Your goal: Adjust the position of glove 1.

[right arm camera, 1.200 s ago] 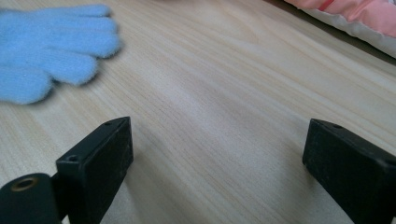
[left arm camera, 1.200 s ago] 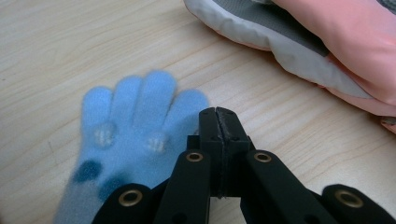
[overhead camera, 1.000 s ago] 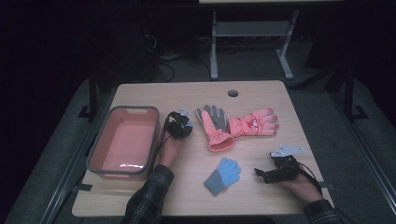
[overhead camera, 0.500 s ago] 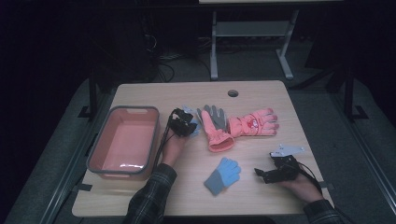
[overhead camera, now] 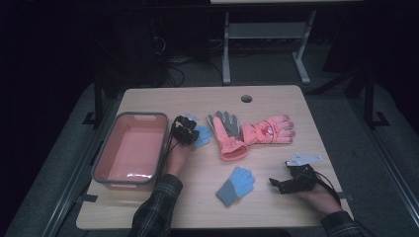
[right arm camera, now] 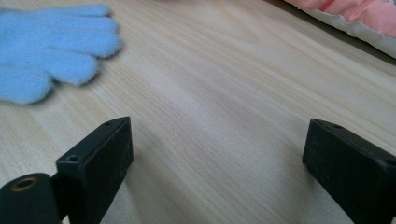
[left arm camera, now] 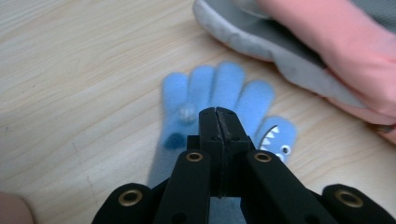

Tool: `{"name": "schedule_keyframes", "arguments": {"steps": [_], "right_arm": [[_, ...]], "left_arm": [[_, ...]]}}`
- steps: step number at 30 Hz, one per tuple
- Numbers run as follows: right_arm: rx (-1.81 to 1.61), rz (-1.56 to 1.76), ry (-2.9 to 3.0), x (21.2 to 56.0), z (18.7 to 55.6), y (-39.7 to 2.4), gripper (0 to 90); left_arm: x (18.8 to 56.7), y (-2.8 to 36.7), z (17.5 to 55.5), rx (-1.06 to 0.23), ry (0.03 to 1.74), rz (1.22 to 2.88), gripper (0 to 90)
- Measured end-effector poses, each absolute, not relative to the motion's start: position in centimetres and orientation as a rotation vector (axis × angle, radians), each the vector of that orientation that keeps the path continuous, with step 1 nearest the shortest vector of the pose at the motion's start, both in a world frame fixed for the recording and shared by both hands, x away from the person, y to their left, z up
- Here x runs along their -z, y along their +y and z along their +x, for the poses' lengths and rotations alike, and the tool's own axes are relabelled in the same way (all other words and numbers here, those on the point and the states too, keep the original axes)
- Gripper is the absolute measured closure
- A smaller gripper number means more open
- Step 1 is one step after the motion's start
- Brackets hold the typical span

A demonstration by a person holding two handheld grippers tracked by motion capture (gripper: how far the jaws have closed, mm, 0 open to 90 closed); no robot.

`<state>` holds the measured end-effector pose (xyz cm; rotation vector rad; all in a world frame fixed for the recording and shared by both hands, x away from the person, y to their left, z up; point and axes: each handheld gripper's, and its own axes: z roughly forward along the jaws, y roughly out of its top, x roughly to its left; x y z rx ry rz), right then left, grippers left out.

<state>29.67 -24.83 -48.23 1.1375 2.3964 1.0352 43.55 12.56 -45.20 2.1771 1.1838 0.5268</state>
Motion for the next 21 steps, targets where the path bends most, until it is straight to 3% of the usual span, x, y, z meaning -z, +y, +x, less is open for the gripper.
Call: {"name": "schedule_keyframes", "arguments": {"steps": [2, 21], "right_arm": [[-1.035, 1.138, 2.396, 48.2, 29.7, -24.8, 7.9], [-1.035, 1.137, 2.397, 48.2, 29.7, -24.8, 8.0]], "left_arm": [[45.5, 12.7, 43.7, -0.540, 1.190, 2.186, 86.3], [45.8, 9.4, 40.6, -0.366, 1.083, 2.247, 89.5]]}}
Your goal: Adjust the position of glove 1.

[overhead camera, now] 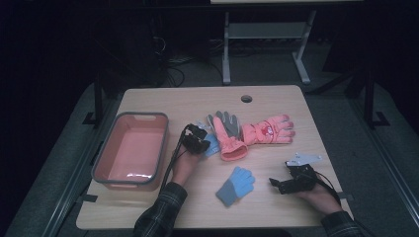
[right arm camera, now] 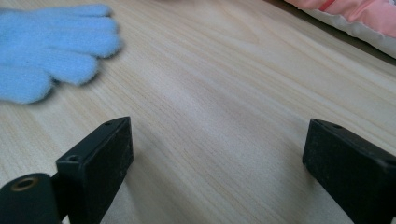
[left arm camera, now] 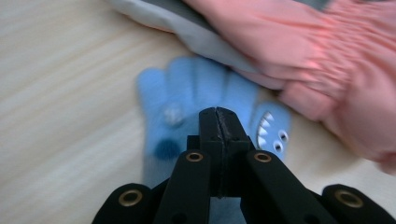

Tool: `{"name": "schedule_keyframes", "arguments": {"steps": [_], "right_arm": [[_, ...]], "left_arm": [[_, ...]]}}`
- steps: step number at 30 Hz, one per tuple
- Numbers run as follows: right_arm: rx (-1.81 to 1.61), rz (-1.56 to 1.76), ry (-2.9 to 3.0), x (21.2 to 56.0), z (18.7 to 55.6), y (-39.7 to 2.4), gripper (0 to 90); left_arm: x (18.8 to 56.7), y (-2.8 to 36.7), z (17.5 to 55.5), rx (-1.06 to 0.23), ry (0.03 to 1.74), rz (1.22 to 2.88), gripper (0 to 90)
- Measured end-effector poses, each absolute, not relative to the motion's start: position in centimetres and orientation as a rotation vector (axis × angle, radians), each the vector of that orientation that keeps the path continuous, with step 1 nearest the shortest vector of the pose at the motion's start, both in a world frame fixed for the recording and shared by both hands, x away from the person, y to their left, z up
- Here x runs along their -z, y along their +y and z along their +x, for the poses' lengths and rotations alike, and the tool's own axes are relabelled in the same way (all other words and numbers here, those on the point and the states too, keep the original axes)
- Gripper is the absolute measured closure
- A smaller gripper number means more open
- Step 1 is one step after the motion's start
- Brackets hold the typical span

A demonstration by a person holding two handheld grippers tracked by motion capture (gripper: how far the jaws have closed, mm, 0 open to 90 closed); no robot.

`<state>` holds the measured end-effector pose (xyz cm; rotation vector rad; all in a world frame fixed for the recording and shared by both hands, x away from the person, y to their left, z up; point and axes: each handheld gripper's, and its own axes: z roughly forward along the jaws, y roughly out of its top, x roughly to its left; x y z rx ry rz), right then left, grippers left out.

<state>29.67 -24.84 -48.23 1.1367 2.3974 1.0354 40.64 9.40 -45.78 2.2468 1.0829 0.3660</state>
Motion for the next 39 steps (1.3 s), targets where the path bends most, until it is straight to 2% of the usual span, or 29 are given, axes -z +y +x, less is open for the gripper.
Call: {"name": "schedule_keyframes", "arguments": {"steps": [5, 13, 15, 21, 23, 39], "right_arm": [[-1.035, 1.137, 2.397, 48.2, 29.7, -24.8, 8.0], [-1.036, 1.137, 2.397, 48.2, 29.7, -24.8, 8.0], [-1.035, 1.136, 2.397, 48.2, 29.7, -24.8, 8.0], [-1.035, 1.137, 2.397, 48.2, 29.7, -24.8, 8.0], [-1.035, 1.136, 2.397, 48.2, 29.7, -24.8, 8.0], [-1.035, 1.136, 2.398, 48.2, 29.7, -24.8, 8.0]], "left_arm": [[45.3, 9.4, 39.9, -0.350, 1.040, 2.250, 88.8], [45.3, 10.6, 39.5, -0.354, 1.048, 2.243, 69.5], [45.8, 10.7, 39.6, -0.337, 1.053, 2.238, 68.6], [45.9, 10.8, 39.6, -0.343, 1.030, 2.250, 83.9], [45.8, 10.9, 39.6, -0.338, 1.021, 2.254, 86.0], [42.6, 12.6, 38.3, -0.249, 1.019, 2.187, 87.7]]}}
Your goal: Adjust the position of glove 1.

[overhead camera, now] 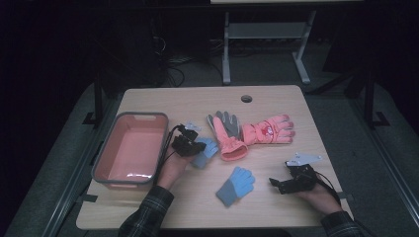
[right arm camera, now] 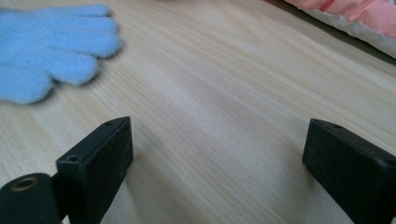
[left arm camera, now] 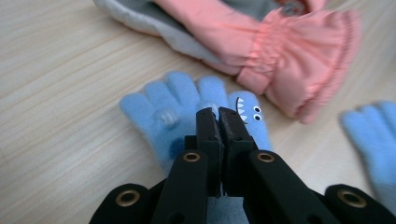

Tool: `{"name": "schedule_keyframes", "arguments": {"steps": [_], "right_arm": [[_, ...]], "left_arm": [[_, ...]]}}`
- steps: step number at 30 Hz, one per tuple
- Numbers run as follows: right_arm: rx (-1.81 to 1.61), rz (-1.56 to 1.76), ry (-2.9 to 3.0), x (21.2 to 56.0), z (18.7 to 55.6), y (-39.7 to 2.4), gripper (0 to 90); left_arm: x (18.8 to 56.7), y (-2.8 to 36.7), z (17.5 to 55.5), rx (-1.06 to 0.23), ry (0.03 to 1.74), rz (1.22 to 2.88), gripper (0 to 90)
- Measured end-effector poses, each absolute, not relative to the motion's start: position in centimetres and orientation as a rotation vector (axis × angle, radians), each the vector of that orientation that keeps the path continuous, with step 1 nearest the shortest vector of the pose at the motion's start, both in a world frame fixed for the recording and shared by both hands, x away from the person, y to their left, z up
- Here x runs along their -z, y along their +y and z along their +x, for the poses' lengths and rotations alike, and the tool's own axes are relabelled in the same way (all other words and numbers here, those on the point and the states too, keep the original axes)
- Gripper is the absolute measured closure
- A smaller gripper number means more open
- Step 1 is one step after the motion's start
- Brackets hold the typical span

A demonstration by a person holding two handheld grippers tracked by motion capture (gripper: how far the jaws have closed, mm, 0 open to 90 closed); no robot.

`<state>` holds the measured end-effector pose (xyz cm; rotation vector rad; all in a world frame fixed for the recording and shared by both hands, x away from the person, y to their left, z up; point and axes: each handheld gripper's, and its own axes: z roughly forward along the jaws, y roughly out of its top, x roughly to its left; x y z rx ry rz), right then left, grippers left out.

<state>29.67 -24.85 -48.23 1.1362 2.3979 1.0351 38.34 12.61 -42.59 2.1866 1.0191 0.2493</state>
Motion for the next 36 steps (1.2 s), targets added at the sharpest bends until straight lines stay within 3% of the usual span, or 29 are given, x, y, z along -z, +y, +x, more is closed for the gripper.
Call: {"name": "schedule_keyframes", "arguments": {"steps": [19, 36], "right_arm": [[-1.033, 1.136, 2.397, 48.2, 29.7, -24.8, 8.0], [-1.034, 1.136, 2.397, 48.2, 29.7, -24.9, 8.0]], "left_arm": [[39.3, 14.1, 33.9, -0.112, 0.869, 2.080, 87.7], [40.3, 9.4, 31.6, -0.008, 0.719, 2.118, 87.7]]}}
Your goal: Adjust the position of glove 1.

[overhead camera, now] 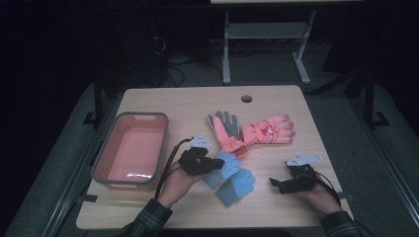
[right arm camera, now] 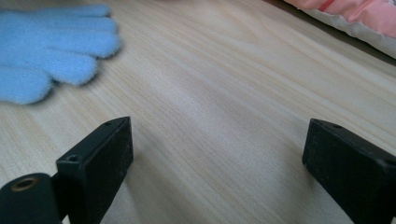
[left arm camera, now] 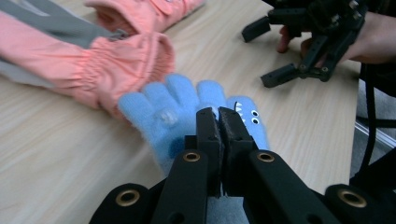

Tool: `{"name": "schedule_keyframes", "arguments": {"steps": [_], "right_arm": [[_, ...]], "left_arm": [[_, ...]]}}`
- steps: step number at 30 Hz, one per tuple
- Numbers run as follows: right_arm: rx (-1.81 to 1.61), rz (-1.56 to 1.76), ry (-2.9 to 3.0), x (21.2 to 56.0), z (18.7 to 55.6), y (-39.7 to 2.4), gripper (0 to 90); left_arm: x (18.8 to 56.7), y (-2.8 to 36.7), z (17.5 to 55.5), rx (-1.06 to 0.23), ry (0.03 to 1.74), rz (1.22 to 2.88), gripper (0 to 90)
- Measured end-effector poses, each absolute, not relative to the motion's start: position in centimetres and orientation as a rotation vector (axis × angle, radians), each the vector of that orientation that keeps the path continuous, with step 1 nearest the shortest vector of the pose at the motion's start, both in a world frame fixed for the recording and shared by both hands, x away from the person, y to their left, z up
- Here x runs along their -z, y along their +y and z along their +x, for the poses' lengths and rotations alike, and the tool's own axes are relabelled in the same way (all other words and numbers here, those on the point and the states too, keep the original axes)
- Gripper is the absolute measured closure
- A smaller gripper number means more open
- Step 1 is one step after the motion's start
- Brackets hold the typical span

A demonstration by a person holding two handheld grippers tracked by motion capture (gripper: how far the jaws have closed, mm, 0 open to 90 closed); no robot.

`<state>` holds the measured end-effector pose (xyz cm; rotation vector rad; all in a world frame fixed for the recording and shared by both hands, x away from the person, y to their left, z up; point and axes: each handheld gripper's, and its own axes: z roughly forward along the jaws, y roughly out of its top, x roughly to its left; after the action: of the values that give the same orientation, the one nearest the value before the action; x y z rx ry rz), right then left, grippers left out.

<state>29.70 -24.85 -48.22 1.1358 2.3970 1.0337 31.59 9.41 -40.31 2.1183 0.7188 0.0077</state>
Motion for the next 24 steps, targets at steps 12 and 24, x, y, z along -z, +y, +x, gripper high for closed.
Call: {"name": "schedule_keyframes", "arguments": {"steps": [12, 24], "right_arm": [[-1.034, 1.135, 2.397, 48.2, 29.7, -24.9, 8.0], [-1.034, 1.134, 2.397, 48.2, 29.7, -24.9, 8.0]], "left_arm": [[42.0, 6.3, 30.7, 0.037, 0.627, 2.173, 87.7], [43.4, 4.8, 30.2, 0.052, 0.579, 2.232, 87.5]]}}
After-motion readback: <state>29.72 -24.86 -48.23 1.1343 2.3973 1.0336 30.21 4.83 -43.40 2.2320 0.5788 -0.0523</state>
